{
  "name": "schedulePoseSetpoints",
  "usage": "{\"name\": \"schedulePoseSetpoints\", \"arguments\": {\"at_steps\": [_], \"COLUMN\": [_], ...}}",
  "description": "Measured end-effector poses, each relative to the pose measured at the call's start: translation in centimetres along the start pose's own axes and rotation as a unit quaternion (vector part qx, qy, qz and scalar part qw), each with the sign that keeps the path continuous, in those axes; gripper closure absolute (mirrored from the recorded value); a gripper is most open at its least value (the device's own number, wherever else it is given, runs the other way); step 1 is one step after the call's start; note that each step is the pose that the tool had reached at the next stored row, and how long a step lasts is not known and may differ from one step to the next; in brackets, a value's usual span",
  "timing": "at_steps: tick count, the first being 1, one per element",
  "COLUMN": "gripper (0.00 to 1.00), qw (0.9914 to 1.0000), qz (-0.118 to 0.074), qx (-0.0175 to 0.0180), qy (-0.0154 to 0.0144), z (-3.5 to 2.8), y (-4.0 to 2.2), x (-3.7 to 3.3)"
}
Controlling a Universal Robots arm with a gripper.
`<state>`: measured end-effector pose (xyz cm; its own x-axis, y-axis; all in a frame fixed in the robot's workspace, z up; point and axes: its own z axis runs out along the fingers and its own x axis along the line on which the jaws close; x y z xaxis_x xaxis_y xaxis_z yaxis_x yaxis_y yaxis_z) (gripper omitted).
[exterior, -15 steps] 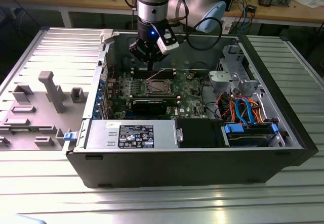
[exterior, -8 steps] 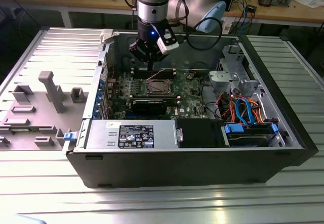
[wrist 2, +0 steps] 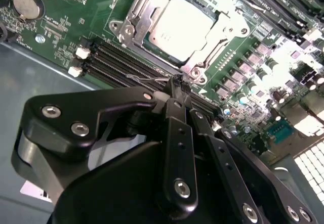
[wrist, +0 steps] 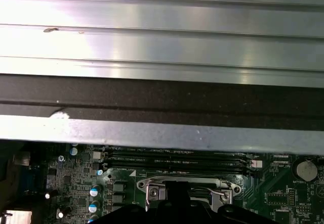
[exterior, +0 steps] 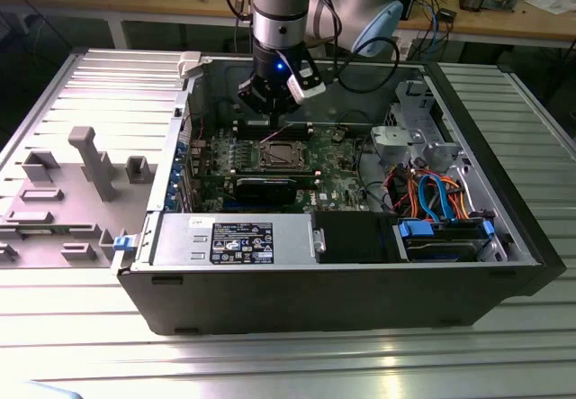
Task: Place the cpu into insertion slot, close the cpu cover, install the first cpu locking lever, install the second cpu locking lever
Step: 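Install the first cpu locking lever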
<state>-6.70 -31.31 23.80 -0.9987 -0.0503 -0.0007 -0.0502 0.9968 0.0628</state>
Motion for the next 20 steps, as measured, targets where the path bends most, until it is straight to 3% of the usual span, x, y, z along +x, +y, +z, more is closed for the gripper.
{"name": "schedulePoseSetpoints", "arguments": {"at_steps": [20], "gripper": [0.89], "qw": [1.0], "qz": [0.0], "qx": [-0.0007], "qy": [-0.0001], "z": [1.23], "y": [0.32], "x": [-1.3]}}
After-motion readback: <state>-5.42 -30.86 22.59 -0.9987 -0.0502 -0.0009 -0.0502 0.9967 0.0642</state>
